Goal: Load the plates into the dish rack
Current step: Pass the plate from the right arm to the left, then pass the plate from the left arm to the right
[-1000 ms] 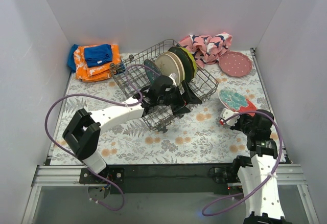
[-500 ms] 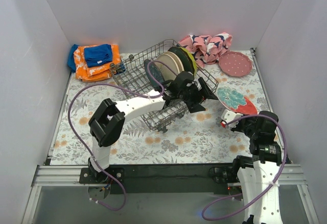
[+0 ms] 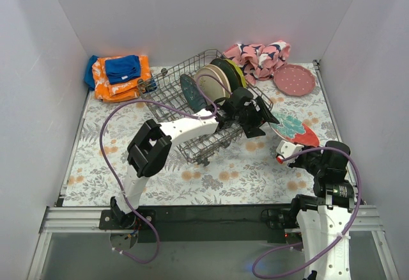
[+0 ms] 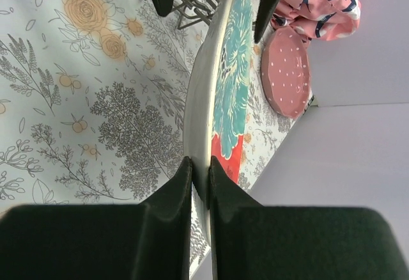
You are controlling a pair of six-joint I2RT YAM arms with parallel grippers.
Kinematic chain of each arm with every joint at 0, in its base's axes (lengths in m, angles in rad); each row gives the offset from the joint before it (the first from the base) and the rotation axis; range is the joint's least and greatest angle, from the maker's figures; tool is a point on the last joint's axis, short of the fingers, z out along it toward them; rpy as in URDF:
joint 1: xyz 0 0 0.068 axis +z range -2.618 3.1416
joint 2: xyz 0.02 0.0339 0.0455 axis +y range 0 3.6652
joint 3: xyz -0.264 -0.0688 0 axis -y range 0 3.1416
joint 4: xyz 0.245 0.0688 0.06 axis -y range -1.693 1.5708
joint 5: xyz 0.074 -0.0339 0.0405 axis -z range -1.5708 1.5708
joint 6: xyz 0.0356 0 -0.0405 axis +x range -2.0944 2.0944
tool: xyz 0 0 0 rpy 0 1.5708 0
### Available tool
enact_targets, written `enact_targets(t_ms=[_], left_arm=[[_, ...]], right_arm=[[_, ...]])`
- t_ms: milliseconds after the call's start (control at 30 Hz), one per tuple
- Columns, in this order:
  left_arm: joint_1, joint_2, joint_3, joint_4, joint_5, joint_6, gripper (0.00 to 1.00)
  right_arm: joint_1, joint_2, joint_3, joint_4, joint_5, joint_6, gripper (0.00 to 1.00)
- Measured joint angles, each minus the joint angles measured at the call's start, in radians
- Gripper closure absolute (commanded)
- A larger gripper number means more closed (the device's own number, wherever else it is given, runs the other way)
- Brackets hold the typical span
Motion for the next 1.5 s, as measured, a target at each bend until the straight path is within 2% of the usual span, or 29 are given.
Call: enact_targets(t_ms=[100,133,333,367,433,500,733,800,833,933,967,1167,1267,1500], left_arm=[[-0.003,0.006,0.004,-0.005,0.005,-0.001,0.41],[-0.003,0.006,0.004,-0.007,0.007,0.0,0.47],[-0.01,0.006,0.004,0.011,0.022,-0.003,0.73],[-0.01,0.006,0.004,0.019,0.026,-0.002,0.8],[-0.01,0.006,0.004,0.015,0.028,0.0,0.87],[-0.007,0.006,0.002,0.024,0.03,-0.009,1.0],[-0.001,-0.001,-0.026,0.096,0.062,-0.021,1.0],[-0.001,-0.011,-0.057,0.119,0.068,-0.021,1.0],[-0.001,-0.019,-0.074,0.129,0.07,-0.022,1.0],[-0.001,-0.055,-0.142,0.169,0.069,-0.007,1.0],[0.0,-0.075,-0.17,0.179,0.066,0.0,1.0],[0.024,-0.233,-0.326,0.232,0.048,0.08,1.0],[0.045,-0.313,-0.383,0.23,0.045,0.151,1.0],[0.077,-0.463,-0.491,0.188,0.03,0.305,1.0]], right_arm=[[0.0,-0.001,0.01,-0.009,-0.015,0.005,0.99],[0.0,-0.001,0.014,-0.012,-0.021,0.007,0.99],[0.0,-0.009,0.022,-0.025,-0.068,0.021,0.99],[0.0,-0.009,0.023,-0.027,-0.074,0.024,0.99],[0.0,-0.012,0.024,-0.034,-0.092,0.027,0.99],[0.002,-0.016,0.027,-0.035,-0.12,0.023,0.99],[0.004,-0.028,0.047,-0.064,-0.172,0.019,0.99],[0.004,-0.027,0.049,-0.08,-0.185,0.037,0.87],[0.004,-0.026,0.051,-0.089,-0.193,0.051,0.76],[0.006,-0.008,0.073,-0.121,-0.217,0.114,0.59],[0.006,0.005,0.091,-0.132,-0.227,0.137,0.49],[0.007,0.073,0.202,-0.16,-0.303,0.252,0.22],[0.006,0.079,0.253,-0.153,-0.32,0.278,0.14],[0.005,0.138,0.401,-0.148,-0.42,0.415,0.13]])
